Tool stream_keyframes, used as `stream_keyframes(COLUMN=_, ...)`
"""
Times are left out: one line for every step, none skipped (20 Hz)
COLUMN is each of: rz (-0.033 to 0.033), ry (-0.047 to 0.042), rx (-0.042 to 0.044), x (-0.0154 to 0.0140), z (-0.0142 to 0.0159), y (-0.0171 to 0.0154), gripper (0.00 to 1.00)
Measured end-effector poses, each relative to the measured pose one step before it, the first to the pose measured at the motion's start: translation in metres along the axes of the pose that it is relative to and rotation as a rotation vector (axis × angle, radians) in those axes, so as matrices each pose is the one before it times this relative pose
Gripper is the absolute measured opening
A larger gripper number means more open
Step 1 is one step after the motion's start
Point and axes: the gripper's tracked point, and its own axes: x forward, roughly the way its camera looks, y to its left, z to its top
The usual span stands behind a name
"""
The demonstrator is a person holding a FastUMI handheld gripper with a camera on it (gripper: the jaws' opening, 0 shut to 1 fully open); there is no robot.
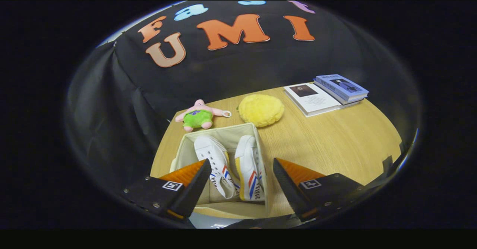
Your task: Open the storage box then place both shoes into the box .Put the left shoe in first, then the right shoe, with the right side of both shoes facing outward in a uniform manner.
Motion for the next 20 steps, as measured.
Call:
stream_keyframes(rz=-0.01588, ry=-0.02684, rx=-0.02160, x=-0.00641, z=0.01103, y=-0.00502, gripper=0.99)
stream_keyframes(rz=-0.00545, ry=-0.02392, rx=-0.01590, x=-0.00559, z=0.01039, y=-0.00165, gripper=0.99)
stream_keyframes(rz=0.00425, ry=-0.02540, rx=-0.00654, x=-0.00660, z=0.01176, y=-0.00020, gripper=0.99)
stream_keyframes(rz=0.00598, ry=-0.02616, rx=-0.00074, x=-0.00666, z=0.01233, y=-0.00030, gripper=0.99)
stream_keyframes(rz=0.00299, ry=-0.02841, rx=-0.00619, x=-0.00562, z=0.01376, y=-0.00141, gripper=0.98)
stream_keyframes(rz=-0.00229, ry=-0.03126, rx=-0.00898, x=-0.00393, z=0.01366, y=-0.00438, gripper=0.98)
stream_keyframes(rz=-0.00375, ry=-0.02742, rx=-0.00504, x=-0.00538, z=0.01441, y=-0.00382, gripper=0.99)
stream_keyframes(rz=-0.00657, ry=-0.02406, rx=-0.00053, x=-0.00548, z=0.01247, y=-0.00361, gripper=0.99)
stream_keyframes(rz=-0.00621, ry=-0.02902, rx=0.00136, x=-0.00598, z=0.01288, y=-0.00338, gripper=0.99)
stream_keyframes(rz=-0.01001, ry=-0.03147, rx=0.00162, x=-0.00577, z=0.01341, y=-0.00386, gripper=0.99)
stream_keyframes(rz=-0.00320, ry=-0.02646, rx=0.00454, x=-0.00596, z=0.01032, y=-0.00215, gripper=0.98)
stream_keyframes(rz=0.00856, ry=-0.02079, rx=0.00369, x=-0.00458, z=0.00894, y=0.00045, gripper=0.98)
stream_keyframes(rz=0.00827, ry=-0.01849, rx=0.00222, x=-0.00500, z=0.00761, y=0.00058, gripper=0.98)
stream_keyframes(rz=0.00492, ry=-0.01750, rx=-0.00011, x=-0.00614, z=0.00708, y=-0.00060, gripper=0.98)
stream_keyframes(rz=0.00445, ry=-0.01509, rx=-0.00037, x=-0.00538, z=0.00532, y=-0.00030, gripper=0.99)
stream_keyframes(rz=0.00881, ry=-0.01442, rx=0.00768, x=-0.00537, z=0.00435, y=0.00152, gripper=0.99)
stream_keyframes(rz=0.01584, ry=-0.00768, rx=0.01280, x=-0.00477, z=0.00244, y=0.00279, gripper=0.98)
stream_keyframes(rz=0.01334, ry=-0.00263, rx=0.00753, x=-0.00433, z=-0.00046, y=0.00229, gripper=0.98)
stream_keyframes(rz=0.00161, ry=-0.00636, rx=-0.00146, x=-0.00338, z=0.00152, y=-0.00050, gripper=0.98)
stream_keyframes(rz=-0.00283, ry=-0.01171, rx=-0.00980, x=-0.00366, z=0.00275, y=-0.00145, gripper=0.98)
